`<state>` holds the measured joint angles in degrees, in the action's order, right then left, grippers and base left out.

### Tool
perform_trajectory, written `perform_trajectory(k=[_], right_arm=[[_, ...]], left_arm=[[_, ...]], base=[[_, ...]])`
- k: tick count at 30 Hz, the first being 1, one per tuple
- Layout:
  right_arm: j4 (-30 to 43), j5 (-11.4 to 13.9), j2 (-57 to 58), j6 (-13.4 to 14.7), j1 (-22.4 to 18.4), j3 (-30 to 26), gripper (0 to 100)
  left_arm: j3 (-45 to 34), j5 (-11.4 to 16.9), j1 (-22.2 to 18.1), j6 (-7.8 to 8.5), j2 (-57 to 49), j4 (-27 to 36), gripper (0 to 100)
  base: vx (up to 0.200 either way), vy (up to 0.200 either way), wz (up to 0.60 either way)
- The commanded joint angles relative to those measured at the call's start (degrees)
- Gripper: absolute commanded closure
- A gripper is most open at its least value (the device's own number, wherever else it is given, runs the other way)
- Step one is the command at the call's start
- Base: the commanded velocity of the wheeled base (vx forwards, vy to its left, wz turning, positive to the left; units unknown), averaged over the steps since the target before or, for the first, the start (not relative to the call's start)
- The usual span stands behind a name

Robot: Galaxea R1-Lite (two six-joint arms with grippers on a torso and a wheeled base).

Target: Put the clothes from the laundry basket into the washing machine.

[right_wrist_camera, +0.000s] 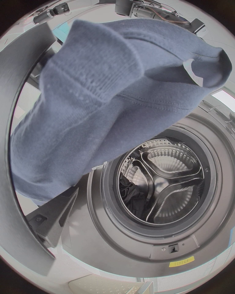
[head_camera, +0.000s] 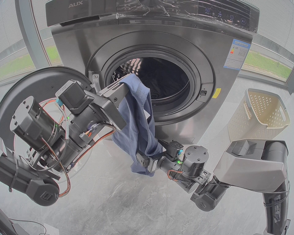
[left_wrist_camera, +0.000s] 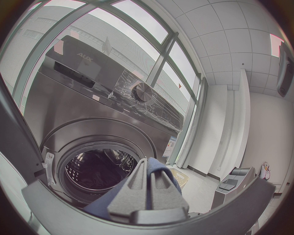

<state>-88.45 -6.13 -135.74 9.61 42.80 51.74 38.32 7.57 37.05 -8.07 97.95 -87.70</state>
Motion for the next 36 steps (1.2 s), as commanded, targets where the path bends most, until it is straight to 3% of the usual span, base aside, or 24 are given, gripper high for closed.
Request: perform_trajectory(k=[1,10,22,32,36], right_arm=[[-0.05,1.65,-1.02,0.59,0.18,-1.64,0],[-0.05,2.00,4.52,0.94,0.35,-9.02,0],[-0.05,1.91,0.83,0.94,2.64,-4.10,0],[-0.05,2.00,6.10,1.29,2.11,-12.10,0],[-0.05,1.91,7.25,1.03,2.29,-12.71,0]], left_arm=[[0.01,-0.01,-0.31,-0.02,0.13,-0.02,100],[0.36,-0.10,-0.48,-0.10,0.13,-0.02,100],[0.53,-0.19,-0.48,-0.10,0.05,-0.02,100],[0.53,-0.10,-0.57,-0.02,0.13,0.07,100],[0.62,-0.10,-0.57,-0.02,0.05,-0.02,100]], base=[[0.000,0.000,0.00],[0.000,0.000,0.00],[0.000,0.000,0.00],[0.000,0.000,0.00],[0.000,0.000,0.00]])
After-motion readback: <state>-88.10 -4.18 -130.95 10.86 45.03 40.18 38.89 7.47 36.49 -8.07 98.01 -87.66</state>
